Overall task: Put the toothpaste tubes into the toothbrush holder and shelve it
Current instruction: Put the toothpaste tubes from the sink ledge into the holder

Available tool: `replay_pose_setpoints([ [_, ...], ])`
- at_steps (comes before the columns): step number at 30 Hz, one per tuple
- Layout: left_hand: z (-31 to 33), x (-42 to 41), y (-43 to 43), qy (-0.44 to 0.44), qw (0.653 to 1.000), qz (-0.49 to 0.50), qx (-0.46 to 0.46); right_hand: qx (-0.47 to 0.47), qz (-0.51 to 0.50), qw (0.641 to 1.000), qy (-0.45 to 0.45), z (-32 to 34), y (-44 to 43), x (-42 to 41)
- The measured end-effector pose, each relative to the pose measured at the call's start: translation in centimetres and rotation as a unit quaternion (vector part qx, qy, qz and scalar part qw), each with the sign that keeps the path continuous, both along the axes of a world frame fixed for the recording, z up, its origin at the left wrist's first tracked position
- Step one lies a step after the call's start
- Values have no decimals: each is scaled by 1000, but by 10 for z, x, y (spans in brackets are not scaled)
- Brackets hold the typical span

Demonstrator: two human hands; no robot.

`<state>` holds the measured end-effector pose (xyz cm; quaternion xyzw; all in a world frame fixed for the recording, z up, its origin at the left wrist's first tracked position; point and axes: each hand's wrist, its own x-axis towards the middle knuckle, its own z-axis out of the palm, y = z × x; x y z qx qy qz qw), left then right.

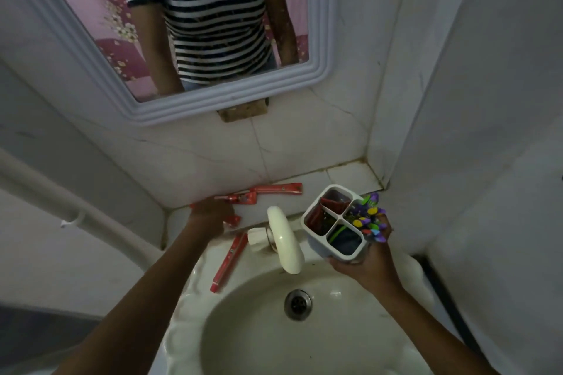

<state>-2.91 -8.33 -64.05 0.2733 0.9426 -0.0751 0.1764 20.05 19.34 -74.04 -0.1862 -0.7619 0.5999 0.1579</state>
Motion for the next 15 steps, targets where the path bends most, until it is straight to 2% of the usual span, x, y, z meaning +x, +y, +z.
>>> replay_pose_setpoints([
  [4, -34, -16, -28, 107, 989, -87, -55, 13, 14, 1000, 6, -1, 0, 0],
  [7, -20, -10, -22, 113, 982, -142, -58, 11, 12, 1000, 0, -2, 2, -1],
  [9, -2, -6, -13, 114, 987, -108, 38, 11, 7, 1000, -2, -3, 3, -1],
  [11, 22, 1, 0, 121, 976, -40, 179, 5, 8, 1000, -8, -3, 3, -3],
  [15, 79, 31, 43, 50, 894, 19, 444, 8, 7, 1000, -5, -5, 3, -3],
])
